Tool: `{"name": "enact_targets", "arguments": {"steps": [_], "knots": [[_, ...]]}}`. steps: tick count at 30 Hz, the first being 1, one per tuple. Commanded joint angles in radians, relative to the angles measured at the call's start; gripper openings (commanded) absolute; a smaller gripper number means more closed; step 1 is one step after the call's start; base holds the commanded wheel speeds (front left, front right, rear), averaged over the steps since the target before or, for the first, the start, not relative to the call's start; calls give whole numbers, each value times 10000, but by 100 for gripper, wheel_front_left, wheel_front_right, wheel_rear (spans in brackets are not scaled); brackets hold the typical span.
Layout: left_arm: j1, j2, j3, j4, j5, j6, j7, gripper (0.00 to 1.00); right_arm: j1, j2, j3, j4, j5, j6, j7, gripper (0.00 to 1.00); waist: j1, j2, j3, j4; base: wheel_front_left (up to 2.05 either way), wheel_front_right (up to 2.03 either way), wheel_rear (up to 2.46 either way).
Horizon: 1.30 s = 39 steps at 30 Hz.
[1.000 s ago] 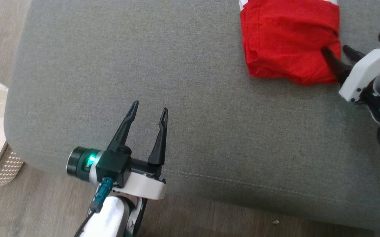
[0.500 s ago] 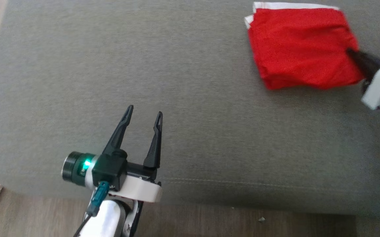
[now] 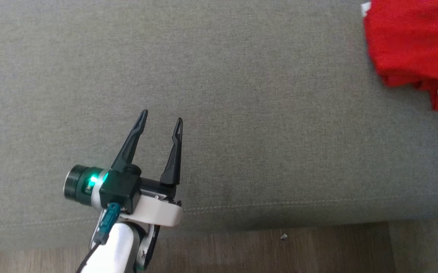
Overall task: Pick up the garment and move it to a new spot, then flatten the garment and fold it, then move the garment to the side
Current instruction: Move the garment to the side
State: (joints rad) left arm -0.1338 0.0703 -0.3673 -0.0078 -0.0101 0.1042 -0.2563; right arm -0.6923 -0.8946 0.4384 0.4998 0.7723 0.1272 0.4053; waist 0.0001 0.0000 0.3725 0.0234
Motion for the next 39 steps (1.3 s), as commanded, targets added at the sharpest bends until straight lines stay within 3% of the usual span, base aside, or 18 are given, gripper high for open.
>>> {"name": "enact_targets", "arguments": {"steps": [1,6,8,9,11,12,13,14,20,24,28,32,33,36,39], "knots": [[-242,154,376,-364,34,-35,-55,100,296,-444,-481,-335,-460,35,78,0,-1,0,71,-48,0,0,0],[-325,160,375,-430,20,-56,-55,100,652,-143,-1799,-706,-2287,35,344,0,-1,0,262,-42,0,0,0],[-382,156,376,-453,9,-74,-55,100,765,119,-2455,-890,-3300,35,342,7,-1,0,354,-10,0,0,0],[-402,154,377,-460,-1,-86,-55,100,852,273,-2760,-1000,-3723,35,396,0,-1,0,407,13,0,0,0],[-431,159,391,-465,-20,-117,-55,100,1046,615,-3368,-1246,-4490,35,595,0,-1,0,468,52,0,0,0],[-437,165,409,-457,-32,-131,-55,100,1147,812,-3704,-1374,-4814,35,730,27,-1,0,485,70,0,0,0],[-439,171,431,-448,-45,-141,-55,100,1247,1015,-4055,-1524,-5154,35,845,84,-1,0,495,87,0,0,0],[-437,171,454,-443,-57,-147,-55,100,1363,1207,-4350,-1723,-5497,35,919,100,-1,0,496,106,0,0,0],[-382,164,551,-374,-92,-185,-55,100,1992,1921,-5339,-2973,-7519,35,1061,100,-1,0,303,170,0,0,0],[-312,144,611,-331,-100,-173,-55,100,2271,2865,-5484,-4300,-8840,35,-95,100,-1,0,-68,207,0,0,0],[-126,69,773,-311,-253,-61,-55,100,2626,4431,-4977,-4714,-8696,35,-1938,100,-1,0,-599,253,0,0,0],[135,-53,1036,-301,-594,82,-55,100,3068,5984,-4659,-4133,-8058,35,-4062,100,-1,0,-1164,418,0,0,0],[280,-114,1210,-328,-887,135,-55,100,3365,6655,-4455,-3732,-7886,35,-5166,100,-1,0,-1416,527,0,0,0],[459,-168,1420,-453,-1190,185,-55,100,3854,7411,-3939,-3067,-7681,35,-6415,100,-1,0,-1750,701,0,0,0],[649,-190,1584,-676,-1405,162,-55,100,4266,7904,-3694,-2963,-7485,35,-6653,100,-1,0,-1975,856,0,0,0]]}}
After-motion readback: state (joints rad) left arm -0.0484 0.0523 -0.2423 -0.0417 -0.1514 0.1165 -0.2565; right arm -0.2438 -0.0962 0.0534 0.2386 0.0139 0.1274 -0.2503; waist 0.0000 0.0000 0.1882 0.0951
